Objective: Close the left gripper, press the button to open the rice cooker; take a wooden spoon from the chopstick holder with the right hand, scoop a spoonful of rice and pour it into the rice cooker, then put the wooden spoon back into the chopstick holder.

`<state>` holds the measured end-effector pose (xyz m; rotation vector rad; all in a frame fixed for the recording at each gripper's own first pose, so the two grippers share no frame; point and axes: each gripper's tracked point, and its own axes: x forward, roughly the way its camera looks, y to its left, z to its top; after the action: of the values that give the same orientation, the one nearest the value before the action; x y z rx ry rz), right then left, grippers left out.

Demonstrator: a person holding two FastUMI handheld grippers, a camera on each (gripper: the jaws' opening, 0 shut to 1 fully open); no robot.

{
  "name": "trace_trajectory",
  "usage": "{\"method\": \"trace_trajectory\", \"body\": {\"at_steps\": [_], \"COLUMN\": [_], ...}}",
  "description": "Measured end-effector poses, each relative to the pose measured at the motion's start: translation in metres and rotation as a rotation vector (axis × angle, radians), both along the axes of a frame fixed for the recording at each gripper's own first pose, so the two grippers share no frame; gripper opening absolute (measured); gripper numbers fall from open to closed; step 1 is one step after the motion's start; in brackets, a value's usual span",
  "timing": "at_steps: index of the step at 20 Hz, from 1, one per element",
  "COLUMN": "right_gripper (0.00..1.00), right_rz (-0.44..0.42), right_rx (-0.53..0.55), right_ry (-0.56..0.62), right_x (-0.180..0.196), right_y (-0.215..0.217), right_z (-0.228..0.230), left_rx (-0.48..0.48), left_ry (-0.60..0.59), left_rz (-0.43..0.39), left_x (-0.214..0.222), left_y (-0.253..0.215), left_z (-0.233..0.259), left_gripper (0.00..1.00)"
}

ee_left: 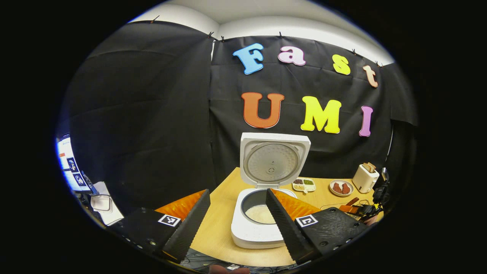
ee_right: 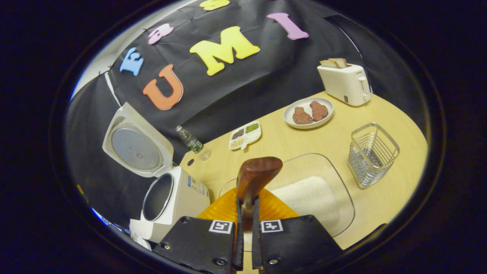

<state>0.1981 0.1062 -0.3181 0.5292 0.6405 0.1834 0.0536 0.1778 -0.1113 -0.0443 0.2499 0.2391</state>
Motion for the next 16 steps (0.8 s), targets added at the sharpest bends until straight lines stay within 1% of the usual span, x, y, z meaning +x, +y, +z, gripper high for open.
{"method": "trace_trajectory", "body": {"at_steps": [5,8,10,13,16], "right_gripper": [0.14,0.14,0.14,0.13,0.13], "right_rz": [-0.062,-0.125,-0.156,-0.143,-0.101], "right_rx": [0.114,0.263,0.332,0.365,0.409], "right_ry": [0.000,0.021,0.028,0.012,-0.020], "right_x": [-0.004,-0.004,-0.003,-0.001,0.003], "right_y": [-0.047,-0.074,-0.088,-0.096,-0.082], "right_z": [0.020,0.039,0.051,0.075,0.115], "left_rx": [-0.013,-0.013,-0.011,-0.003,0.007], "left_ry": [-0.003,-0.012,-0.019,-0.036,-0.049], "left_rz": [-0.019,-0.035,-0.047,-0.053,-0.042], "left_x": [-0.001,0.004,0.006,0.008,0.003], "left_y": [-0.034,-0.054,-0.066,-0.074,-0.073], "left_z": [0.001,0.003,0.005,0.007,0.008], "left_gripper": [0.95,0.95,0.95,0.95,0.94]}}
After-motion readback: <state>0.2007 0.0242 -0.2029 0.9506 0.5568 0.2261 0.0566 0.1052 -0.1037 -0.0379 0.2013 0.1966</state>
